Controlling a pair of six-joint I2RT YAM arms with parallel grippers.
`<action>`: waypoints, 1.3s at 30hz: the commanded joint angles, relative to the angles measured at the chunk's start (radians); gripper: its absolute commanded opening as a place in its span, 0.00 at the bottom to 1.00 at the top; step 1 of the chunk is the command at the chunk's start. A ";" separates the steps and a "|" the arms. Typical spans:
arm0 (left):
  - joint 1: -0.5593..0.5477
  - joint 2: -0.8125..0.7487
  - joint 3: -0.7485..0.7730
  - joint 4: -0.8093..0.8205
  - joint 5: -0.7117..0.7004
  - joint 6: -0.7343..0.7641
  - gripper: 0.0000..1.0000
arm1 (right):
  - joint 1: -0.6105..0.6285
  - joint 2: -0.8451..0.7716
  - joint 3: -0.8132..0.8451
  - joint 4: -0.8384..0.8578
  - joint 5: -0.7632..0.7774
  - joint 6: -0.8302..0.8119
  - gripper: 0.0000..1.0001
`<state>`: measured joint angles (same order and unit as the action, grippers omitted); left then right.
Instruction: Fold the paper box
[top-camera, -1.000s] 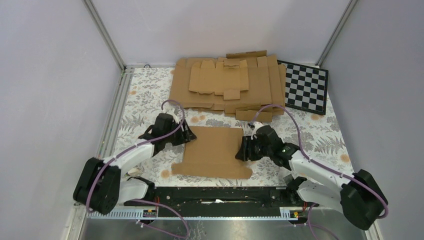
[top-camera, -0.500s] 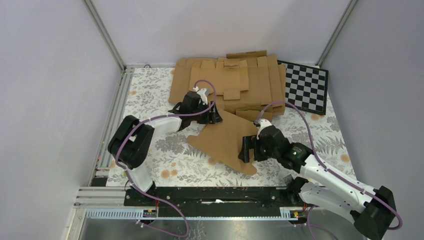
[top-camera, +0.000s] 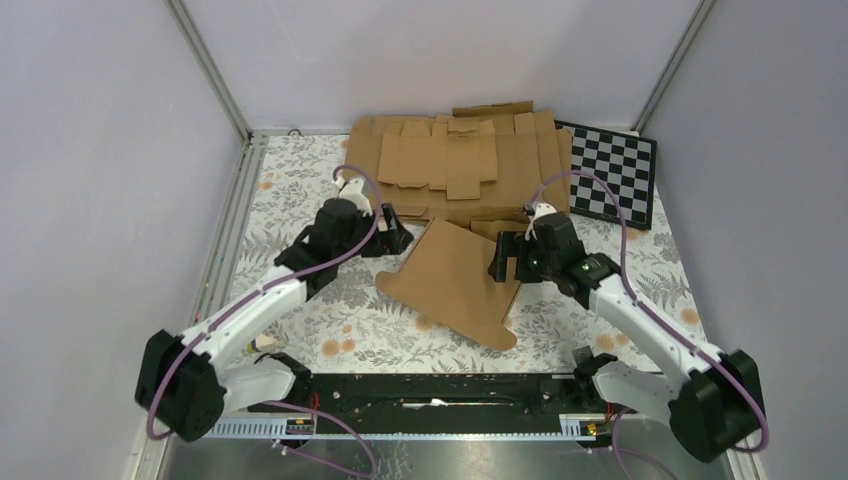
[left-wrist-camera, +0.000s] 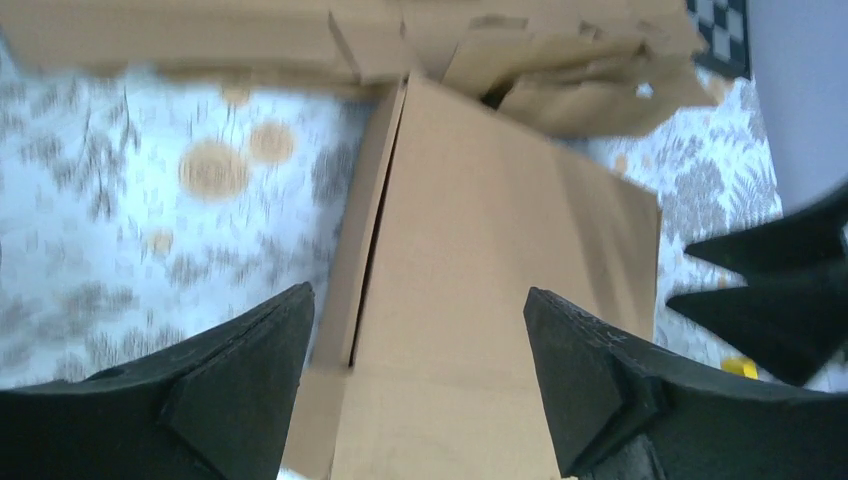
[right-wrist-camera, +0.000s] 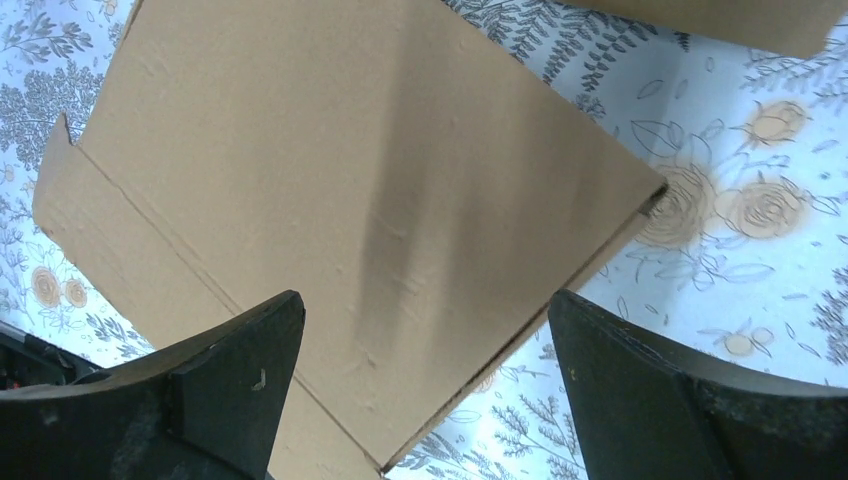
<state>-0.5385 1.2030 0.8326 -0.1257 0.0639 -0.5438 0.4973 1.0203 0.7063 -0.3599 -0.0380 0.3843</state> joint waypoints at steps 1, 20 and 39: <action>-0.002 -0.159 -0.141 -0.153 0.071 -0.107 0.81 | -0.089 0.124 0.065 0.113 -0.145 -0.021 0.99; 0.001 -0.411 -0.397 -0.114 0.242 -0.315 0.81 | -0.189 0.375 0.052 0.312 -0.212 -0.007 0.96; 0.161 -0.393 -0.344 -0.134 0.371 -0.324 0.77 | -0.189 -0.118 -0.313 0.197 -0.450 0.191 0.55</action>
<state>-0.3950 0.7887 0.4381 -0.2867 0.3855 -0.8799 0.3065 0.9733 0.3813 -0.1200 -0.4271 0.5385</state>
